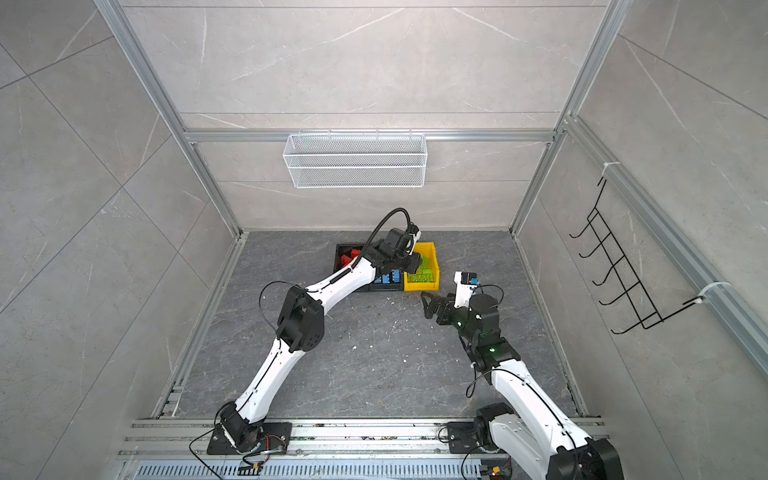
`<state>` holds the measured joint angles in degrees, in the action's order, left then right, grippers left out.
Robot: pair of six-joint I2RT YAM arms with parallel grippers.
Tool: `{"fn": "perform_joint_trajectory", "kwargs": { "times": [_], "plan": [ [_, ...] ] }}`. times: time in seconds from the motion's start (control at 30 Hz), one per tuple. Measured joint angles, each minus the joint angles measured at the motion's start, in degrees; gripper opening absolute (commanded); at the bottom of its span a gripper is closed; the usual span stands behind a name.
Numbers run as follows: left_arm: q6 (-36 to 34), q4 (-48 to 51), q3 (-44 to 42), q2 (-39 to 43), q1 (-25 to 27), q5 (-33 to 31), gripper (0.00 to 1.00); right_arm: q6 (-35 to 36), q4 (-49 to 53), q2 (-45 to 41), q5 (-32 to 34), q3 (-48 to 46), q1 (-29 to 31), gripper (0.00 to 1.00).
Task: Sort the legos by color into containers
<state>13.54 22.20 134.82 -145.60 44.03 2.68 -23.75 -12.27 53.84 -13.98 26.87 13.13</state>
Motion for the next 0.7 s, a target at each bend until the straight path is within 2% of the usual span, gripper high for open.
{"fn": "perform_joint_trajectory", "kwargs": {
  "times": [0.03,0.1,0.2,0.33,0.5,0.63,0.7],
  "plan": [
    [0.2,-0.2,0.3,-0.4,0.1,0.3,0.84,0.0,0.0,0.1,-0.2,0.0,0.0,1.0],
    [0.1,-0.9,0.3,-0.9,0.1,0.5,0.94,0.0,0.0,0.2,-0.3,0.0,0.0,1.0],
    [-0.1,-1.5,0.2,-0.8,0.3,-0.2,1.0,0.0,-0.5,0.6,-0.4,0.0,0.0,1.0],
    [-1.2,-3.6,-5.9,3.0,0.5,-2.7,1.0,0.0,-0.4,0.8,-0.3,0.0,0.0,1.0],
    [-3.0,-6.9,-26.1,19.1,0.2,-7.6,1.0,0.0,-0.9,0.9,-0.3,-0.2,0.0,1.0],
    [-3.6,-12.3,-45.8,37.5,-2.4,-10.3,1.0,0.0,-5.8,2.7,-0.4,-2.4,0.0,1.0],
    [-4.0,-15.2,-55.6,47.5,-5.2,-12.7,1.0,0.0,-6.8,4.7,-0.7,-2.9,0.0,1.0]
  ]
}}
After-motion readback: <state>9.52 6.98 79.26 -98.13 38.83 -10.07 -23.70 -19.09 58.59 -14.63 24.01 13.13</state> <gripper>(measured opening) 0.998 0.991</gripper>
